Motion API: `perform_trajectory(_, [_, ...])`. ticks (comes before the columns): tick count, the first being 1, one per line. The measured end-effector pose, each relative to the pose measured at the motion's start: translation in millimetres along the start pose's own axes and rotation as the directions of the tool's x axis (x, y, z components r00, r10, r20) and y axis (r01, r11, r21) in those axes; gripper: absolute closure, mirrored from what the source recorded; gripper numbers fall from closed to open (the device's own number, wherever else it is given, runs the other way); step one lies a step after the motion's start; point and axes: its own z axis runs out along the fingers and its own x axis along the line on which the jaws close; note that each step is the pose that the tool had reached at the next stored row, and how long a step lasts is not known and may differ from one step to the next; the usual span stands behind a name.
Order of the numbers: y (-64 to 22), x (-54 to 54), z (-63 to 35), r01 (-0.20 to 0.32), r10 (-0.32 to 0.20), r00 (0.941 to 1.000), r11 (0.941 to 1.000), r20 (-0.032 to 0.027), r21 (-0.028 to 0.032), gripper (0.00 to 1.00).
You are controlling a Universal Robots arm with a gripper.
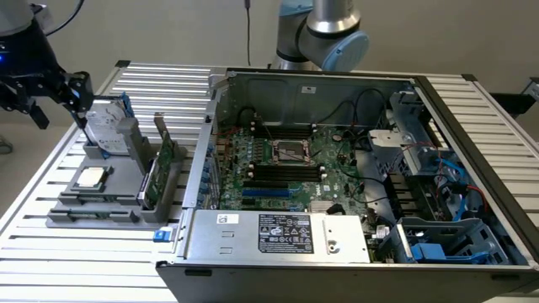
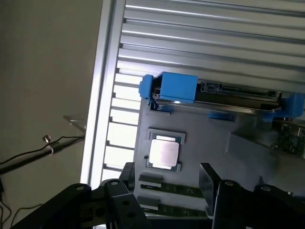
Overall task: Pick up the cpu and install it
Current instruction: 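Pick up the cpu and move it towards the insertion slot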
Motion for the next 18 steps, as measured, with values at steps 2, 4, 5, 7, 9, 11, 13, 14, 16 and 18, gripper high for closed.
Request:
perform_trajectory(2, [-2.8, 0.1, 3.7, 0.000, 0.000, 1.0000, 1.0000, 0.0002, -0.0002, 0.35])
perform_trajectory(4, [-5.5, 0.1, 7.3, 0.000, 0.000, 1.0000, 1.0000, 0.0004, -0.0002, 0.35])
perform_trajectory(5, [-6.9, 0.2, 9.1, 0.000, 0.000, 1.0000, 1.0000, 0.0005, -0.0003, 0.35])
perform_trajectory(7, [-9.6, 0.3, 12.6, 0.000, 0.000, 1.0000, 1.0000, 0.0003, -0.0002, 0.35])
perform_trajectory(9, [-12.3, 0.4, 16.0, 0.001, -0.001, 1.0000, 1.0000, 0.0003, -0.0002, 0.35])
perform_trajectory(11, [-14.9, 0.5, 19.6, 0.001, -0.001, 1.0000, 1.0000, 0.0003, -0.0002, 0.35])
perform_trajectory(13, [-17.1, 0.6, 23.2, 0.001, -0.001, 1.0000, 1.0000, 0.0003, -0.0002, 0.35])
perform_trajectory(14, [-17.8, 0.5, 24.9, 0.001, -0.001, 1.0000, 1.0000, 0.0002, -0.0001, 0.35])
perform_trajectory(16, [-19.2, 0.4, 28.4, 0.001, -0.001, 1.0000, 1.0000, 0.0002, -0.0001, 0.35])
perform_trajectory(18, [-20.6, 0.3, 32.0, 0.001, -0.001, 1.0000, 1.0000, 0.0002, -0.0001, 0.35])
